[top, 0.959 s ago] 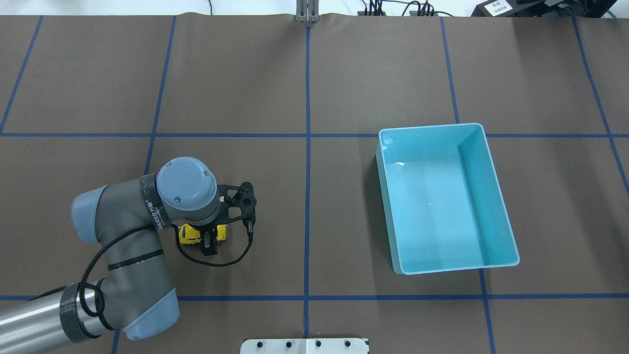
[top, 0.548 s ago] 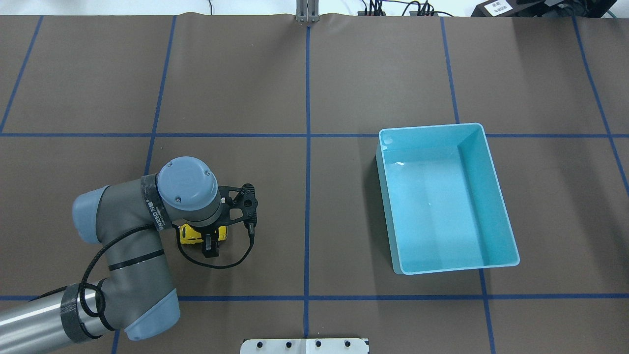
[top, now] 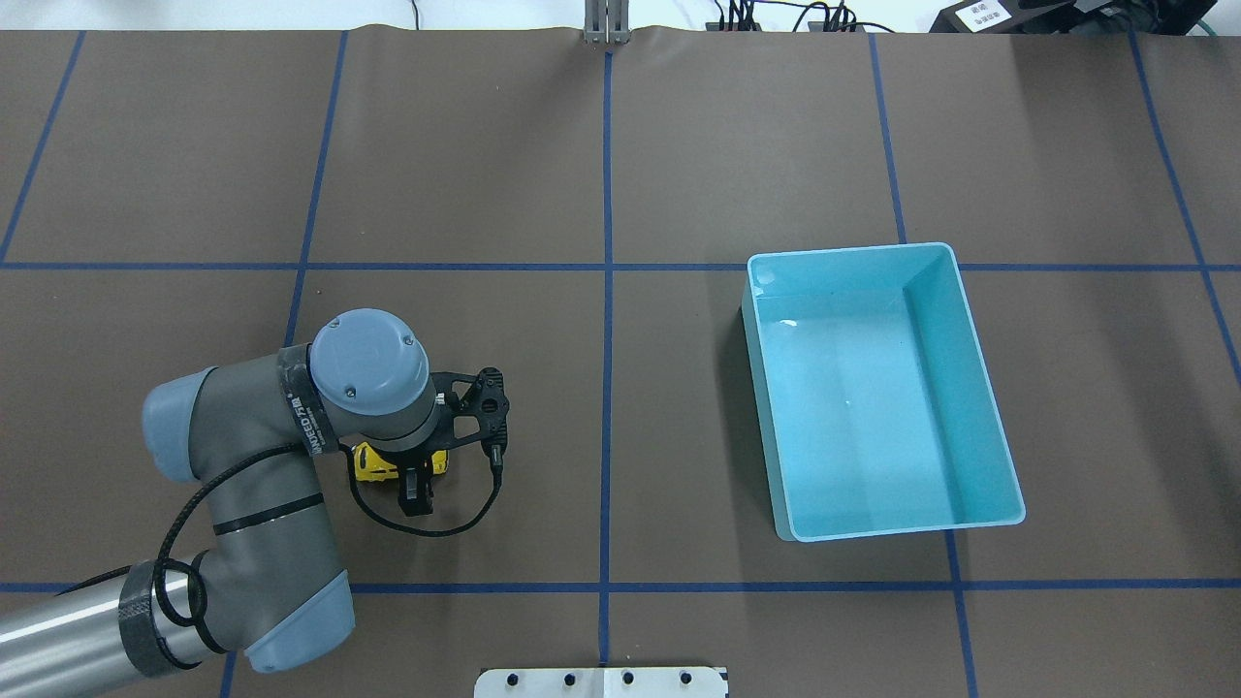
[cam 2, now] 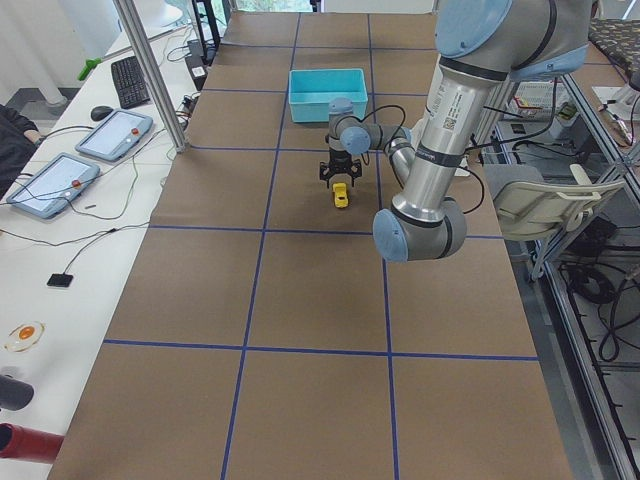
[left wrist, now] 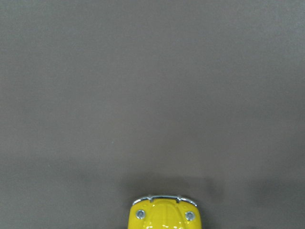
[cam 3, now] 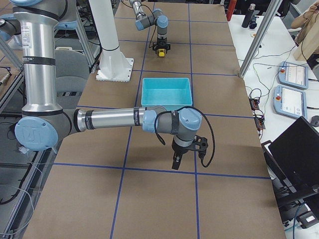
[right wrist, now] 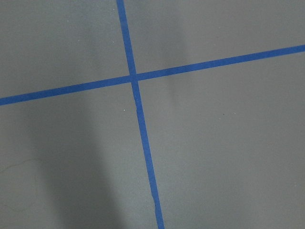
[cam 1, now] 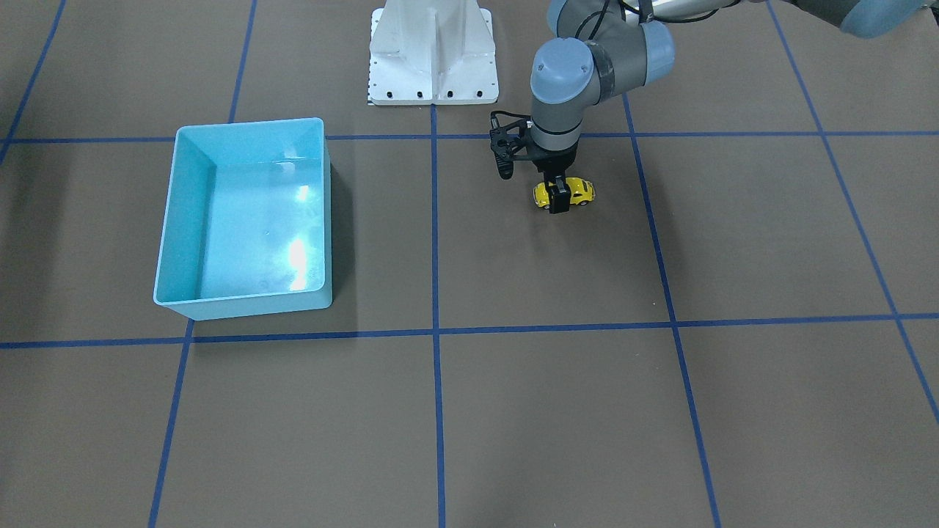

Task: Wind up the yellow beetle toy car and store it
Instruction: 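Press the left gripper on the car's roof, holding it down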

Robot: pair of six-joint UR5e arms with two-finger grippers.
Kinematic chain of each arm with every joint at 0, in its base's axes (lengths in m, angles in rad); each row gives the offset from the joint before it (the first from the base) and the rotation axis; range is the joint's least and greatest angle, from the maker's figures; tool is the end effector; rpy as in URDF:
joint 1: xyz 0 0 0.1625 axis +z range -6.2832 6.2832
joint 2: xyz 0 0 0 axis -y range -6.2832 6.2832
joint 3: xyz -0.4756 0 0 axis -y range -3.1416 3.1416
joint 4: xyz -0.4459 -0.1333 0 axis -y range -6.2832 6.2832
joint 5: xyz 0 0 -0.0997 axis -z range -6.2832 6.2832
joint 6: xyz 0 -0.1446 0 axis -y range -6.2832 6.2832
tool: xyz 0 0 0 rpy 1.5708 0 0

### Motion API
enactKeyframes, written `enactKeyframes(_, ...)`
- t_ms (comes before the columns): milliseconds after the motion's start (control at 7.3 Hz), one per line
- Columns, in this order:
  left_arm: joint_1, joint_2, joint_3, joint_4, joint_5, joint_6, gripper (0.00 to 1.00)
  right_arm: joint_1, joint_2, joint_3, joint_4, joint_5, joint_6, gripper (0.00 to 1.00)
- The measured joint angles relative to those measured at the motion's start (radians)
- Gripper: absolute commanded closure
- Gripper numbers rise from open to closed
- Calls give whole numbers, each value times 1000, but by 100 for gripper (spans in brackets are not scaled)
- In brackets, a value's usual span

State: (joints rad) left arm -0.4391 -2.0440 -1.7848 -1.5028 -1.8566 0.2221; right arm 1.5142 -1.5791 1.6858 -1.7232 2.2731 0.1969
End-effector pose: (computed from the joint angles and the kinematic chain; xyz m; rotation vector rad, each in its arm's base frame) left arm 0.6152 -0.3912 0.3581 0.4694 0.5649 1.3866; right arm 0.0096 -0.5354 0.7054 -0.1323 -0.6917 0.1505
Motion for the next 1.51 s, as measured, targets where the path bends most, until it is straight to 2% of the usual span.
enactKeyframes(1507,6,-9,18,-8,-1,-4,6,1,1,2,-1,1,1,0)
